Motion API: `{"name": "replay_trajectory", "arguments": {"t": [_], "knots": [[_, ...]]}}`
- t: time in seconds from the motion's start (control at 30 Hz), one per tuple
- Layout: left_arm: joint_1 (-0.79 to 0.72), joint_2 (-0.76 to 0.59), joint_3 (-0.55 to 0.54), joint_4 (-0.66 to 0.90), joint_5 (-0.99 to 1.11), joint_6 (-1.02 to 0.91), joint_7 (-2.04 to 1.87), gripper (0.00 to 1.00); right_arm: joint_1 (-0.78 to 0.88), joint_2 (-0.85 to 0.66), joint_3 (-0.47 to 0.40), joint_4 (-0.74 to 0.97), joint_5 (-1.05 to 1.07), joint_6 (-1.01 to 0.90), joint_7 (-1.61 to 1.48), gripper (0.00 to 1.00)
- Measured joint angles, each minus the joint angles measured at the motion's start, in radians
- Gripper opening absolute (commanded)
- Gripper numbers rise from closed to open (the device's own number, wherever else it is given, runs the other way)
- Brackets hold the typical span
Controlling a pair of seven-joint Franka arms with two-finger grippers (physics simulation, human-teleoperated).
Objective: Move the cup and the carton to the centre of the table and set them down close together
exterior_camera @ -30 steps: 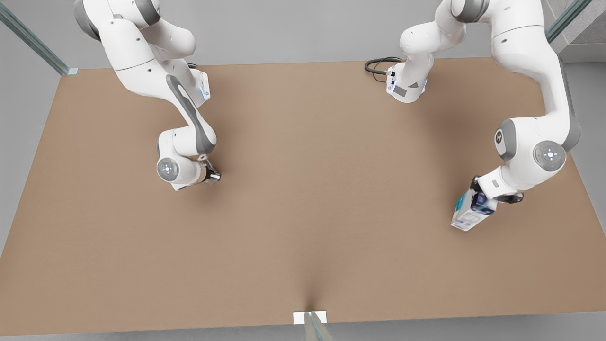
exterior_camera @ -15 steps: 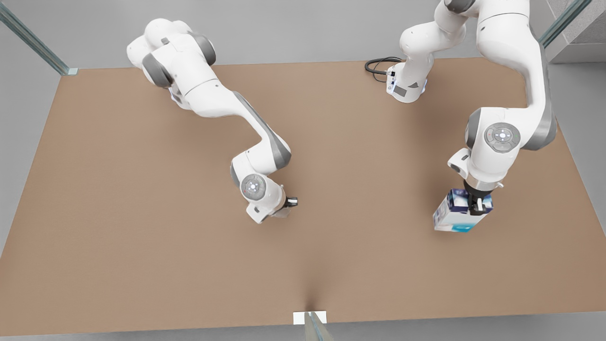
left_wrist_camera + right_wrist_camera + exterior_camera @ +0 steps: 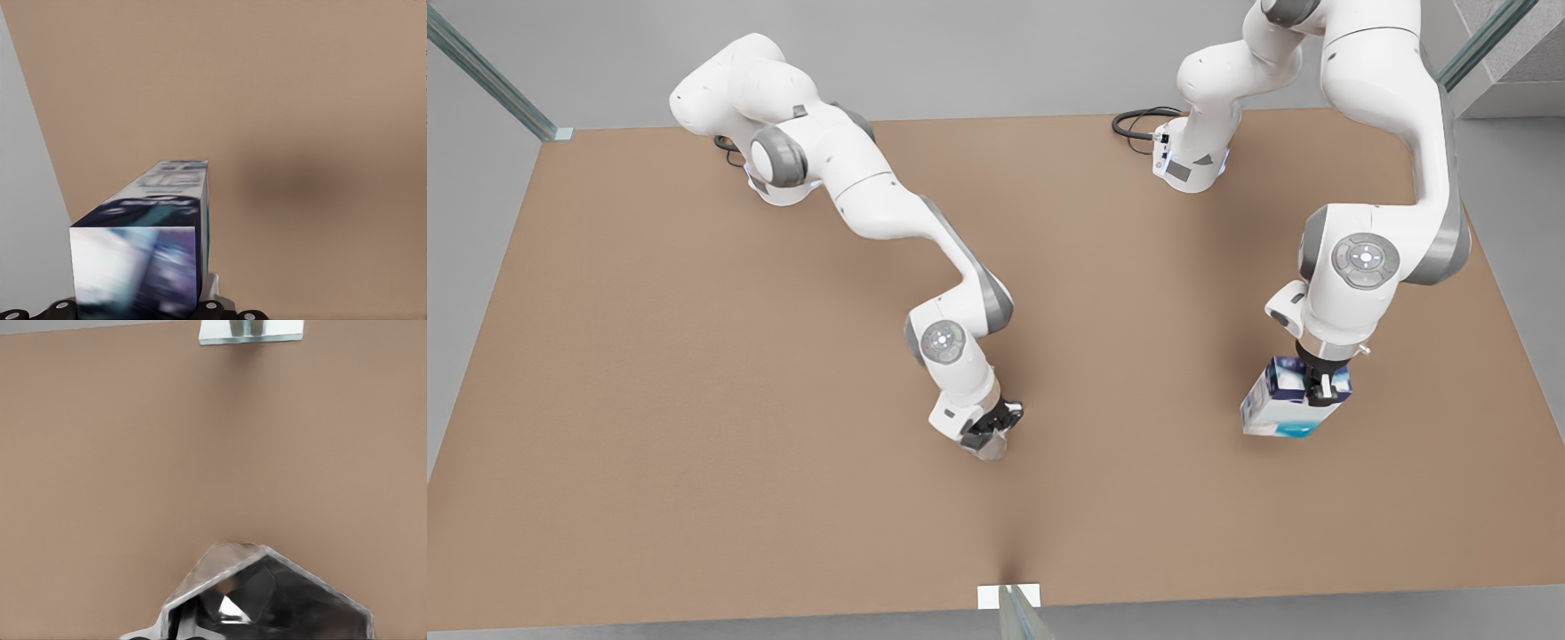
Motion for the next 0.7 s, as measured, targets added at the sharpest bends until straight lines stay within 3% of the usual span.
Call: {"name": "replay_trajectory", "arguments": {"t": [0.07, 0.1, 0.27, 0.33, 0.5, 0.63, 0.7], "knots": [[0.000, 0.001, 0.000, 0.000, 0.000, 0.001, 0.000, 0.55, 0.013, 0.012, -0.016, 0.000, -0.006, 0.019, 0.003, 0.78], [0.000, 0.001, 0.000, 0.000, 0.000, 0.001, 0.000, 0.55, 0.013, 0.015, -0.016, 0.000, -0.006, 0.022, 0.002, 0.85], [0.001, 0.005, 0.000, 0.000, 0.000, 0.001, 0.002, 0.55, 0.021, 0.021, -0.022, 0.000, -0.006, 0.031, -0.023, 0.91], [0.001, 0.005, 0.000, 0.000, 0.000, 0.001, 0.002, 0.55, 0.030, 0.021, -0.022, 0.000, -0.005, 0.034, -0.023, 1.00], [0.001, 0.005, 0.000, 0.000, 0.000, -0.001, 0.002, 0.55, 0.036, 0.015, -0.022, 0.000, -0.004, 0.023, -0.022, 1.00], [-0.027, -0.001, -0.015, 0.059, -0.003, -0.117, -0.054, 0.55, 0.031, -0.105, -0.015, -0.012, 0.000, -0.162, -0.014, 1.00], [-0.075, 0.001, -0.017, 0.085, -0.004, -0.168, -0.121, 0.55, -0.038, -0.307, -0.024, -0.054, -0.041, -0.429, -0.116, 1.00]]}}
